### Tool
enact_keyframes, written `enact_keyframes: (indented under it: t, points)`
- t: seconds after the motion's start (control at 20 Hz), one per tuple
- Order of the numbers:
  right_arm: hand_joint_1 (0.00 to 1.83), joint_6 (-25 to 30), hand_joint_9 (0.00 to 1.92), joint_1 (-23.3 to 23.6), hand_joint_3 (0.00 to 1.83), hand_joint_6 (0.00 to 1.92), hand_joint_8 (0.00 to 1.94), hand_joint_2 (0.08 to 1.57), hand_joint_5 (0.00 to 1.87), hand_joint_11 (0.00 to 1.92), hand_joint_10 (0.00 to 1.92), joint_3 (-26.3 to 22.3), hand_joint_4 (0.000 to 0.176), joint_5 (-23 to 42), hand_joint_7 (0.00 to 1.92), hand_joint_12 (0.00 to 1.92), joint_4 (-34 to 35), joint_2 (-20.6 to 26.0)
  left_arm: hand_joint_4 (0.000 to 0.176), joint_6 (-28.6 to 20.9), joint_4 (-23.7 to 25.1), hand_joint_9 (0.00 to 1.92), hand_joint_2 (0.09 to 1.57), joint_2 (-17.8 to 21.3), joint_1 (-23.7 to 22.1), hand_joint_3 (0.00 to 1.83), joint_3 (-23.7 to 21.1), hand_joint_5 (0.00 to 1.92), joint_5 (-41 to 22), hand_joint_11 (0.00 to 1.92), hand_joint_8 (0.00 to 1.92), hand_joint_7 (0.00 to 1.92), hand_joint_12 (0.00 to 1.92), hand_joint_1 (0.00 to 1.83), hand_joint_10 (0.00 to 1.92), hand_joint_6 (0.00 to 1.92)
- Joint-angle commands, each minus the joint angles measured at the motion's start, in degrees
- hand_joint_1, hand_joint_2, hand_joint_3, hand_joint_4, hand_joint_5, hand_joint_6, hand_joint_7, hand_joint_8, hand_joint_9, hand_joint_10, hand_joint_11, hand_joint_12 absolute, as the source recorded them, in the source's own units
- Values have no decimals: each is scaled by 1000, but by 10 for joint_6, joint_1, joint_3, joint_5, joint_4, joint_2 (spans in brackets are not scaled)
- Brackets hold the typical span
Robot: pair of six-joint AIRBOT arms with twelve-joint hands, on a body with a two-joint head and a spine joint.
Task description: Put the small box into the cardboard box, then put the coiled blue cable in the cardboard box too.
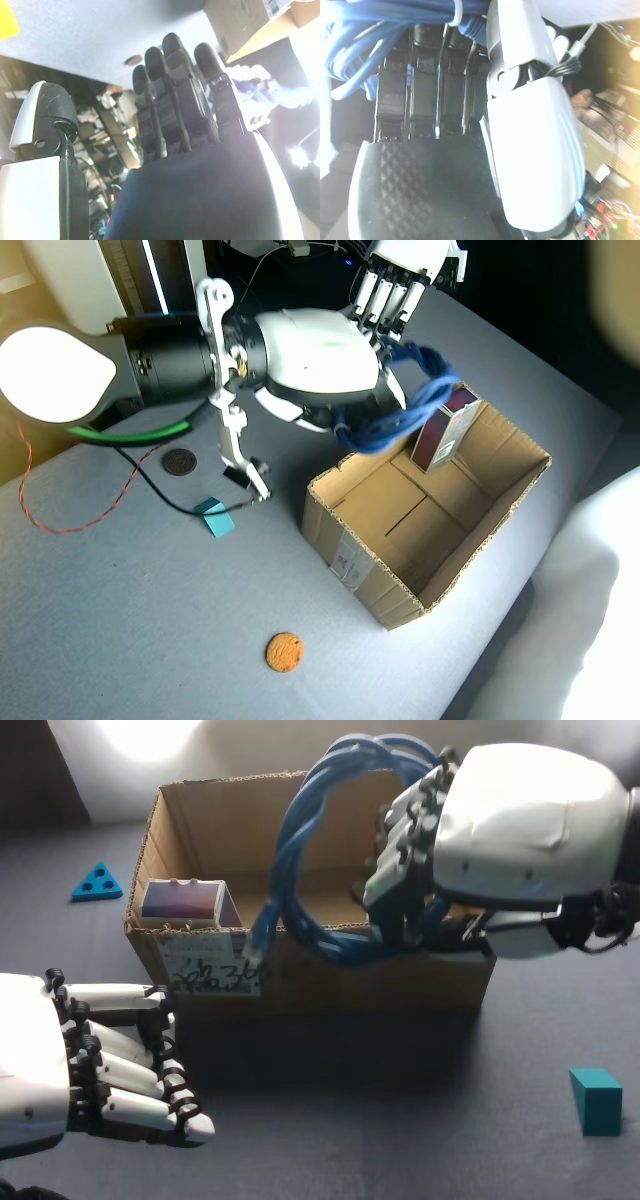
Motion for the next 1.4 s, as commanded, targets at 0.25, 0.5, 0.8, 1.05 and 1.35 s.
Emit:
enact_keyframes:
  t: [0.25, 0.5, 0.8, 1.05, 1.35]
  points:
    - [1386, -15, 1043, 13, 2, 898, 890, 1071, 1022, 771, 983, 49, 0, 57, 1011, 1164, 79, -12, 0, 0, -23, 602, 1165, -1, -9, 1, -1, 535, -51, 0, 2, 624, 1178, 712, 4, 2]
    - [1390, -15, 1056, 7, 0, 869, 809, 1058, 1051, 806, 952, 90, 0, 56, 1057, 1120, 89, -35, 0, 0, -23, 620, 1161, -1, -9, 2, -1, 568, -51, 2, 2, 647, 1215, 698, 8, 6]
    - [1389, -16, 1050, -4, 0, 882, 798, 1061, 1041, 807, 969, 106, 0, 56, 1056, 1125, 90, -52, 0, 0, -22, 638, 1150, -2, -9, 0, 0, 571, -50, 26, 6, 658, 1194, 742, 12, 9]
    - [1390, -20, 1074, -2, 0, 882, 798, 1060, 1033, 791, 946, 106, 0, 56, 1056, 1109, 94, -54, 0, 0, -22, 620, 1158, -2, -11, 2, 1, 554, -51, 10, 3, 642, 1183, 732, 2, 6]
    - [1126, -30, 736, 4, 0, 1198, 594, 1181, 836, 359, 548, 106, 0, 56, 817, 1396, 99, -54, 0, 0, -22, 620, 1141, -3, -12, 0, 2, 558, -51, 0, 1, 641, 1211, 792, 1, 4]
